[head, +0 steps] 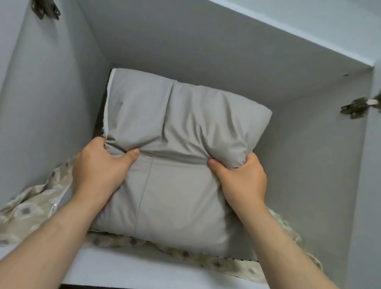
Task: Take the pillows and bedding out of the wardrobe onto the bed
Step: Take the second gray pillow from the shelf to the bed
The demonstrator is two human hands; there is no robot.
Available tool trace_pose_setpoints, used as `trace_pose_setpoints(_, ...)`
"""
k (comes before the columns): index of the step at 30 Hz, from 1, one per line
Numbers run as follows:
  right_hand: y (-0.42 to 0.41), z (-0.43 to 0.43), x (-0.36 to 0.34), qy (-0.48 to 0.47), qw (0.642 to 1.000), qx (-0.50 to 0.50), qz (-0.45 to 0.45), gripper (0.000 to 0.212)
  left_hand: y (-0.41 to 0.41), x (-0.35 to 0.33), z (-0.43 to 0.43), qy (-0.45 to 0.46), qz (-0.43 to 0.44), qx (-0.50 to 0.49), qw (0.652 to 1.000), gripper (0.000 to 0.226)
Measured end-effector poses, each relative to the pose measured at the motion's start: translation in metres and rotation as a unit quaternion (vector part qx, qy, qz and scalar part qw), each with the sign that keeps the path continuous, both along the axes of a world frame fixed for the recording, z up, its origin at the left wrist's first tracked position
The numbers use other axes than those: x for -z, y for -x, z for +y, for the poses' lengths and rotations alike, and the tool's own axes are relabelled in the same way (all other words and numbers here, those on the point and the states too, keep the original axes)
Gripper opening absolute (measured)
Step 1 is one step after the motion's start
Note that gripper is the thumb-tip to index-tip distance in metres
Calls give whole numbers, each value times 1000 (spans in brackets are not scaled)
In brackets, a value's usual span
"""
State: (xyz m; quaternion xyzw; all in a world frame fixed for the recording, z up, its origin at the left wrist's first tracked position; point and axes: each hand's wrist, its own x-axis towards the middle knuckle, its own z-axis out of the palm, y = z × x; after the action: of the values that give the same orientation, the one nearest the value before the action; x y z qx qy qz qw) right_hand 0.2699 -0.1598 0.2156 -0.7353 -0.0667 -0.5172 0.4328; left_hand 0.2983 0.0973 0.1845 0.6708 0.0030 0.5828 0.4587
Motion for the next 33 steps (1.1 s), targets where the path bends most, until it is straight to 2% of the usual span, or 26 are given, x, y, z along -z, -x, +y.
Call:
trace_pose_setpoints(7, 120, -83, 27, -19, 999, 34, 12, 51, 90, 20, -83, -25, -10, 66, 997, 40)
trace_pose_setpoints(10, 175, -108, 60, -17, 999, 47, 18, 51, 135, 53, -105, -21, 3, 91, 996, 45)
trace_pose_setpoints(16, 273, -136, 124, -31, 997, 36, 61, 46, 228, 116, -141, -9, 40, 131, 990, 39)
trace_pose_setpoints(21, 326, -143, 149, -43, 994, 27, 101, 47, 286, 143, -148, -2, 78, 137, 987, 45)
trace_pose_setpoints(26, 370, -137, 166, -56, 991, 22, 120, 48, 326, 161, -139, -10, 95, 150, 984, 33)
trace_pose_setpoints(33, 429, -120, 180, -73, 986, 71, 133, 49, 357, 186, -132, -11, 93, 206, 974, 37)
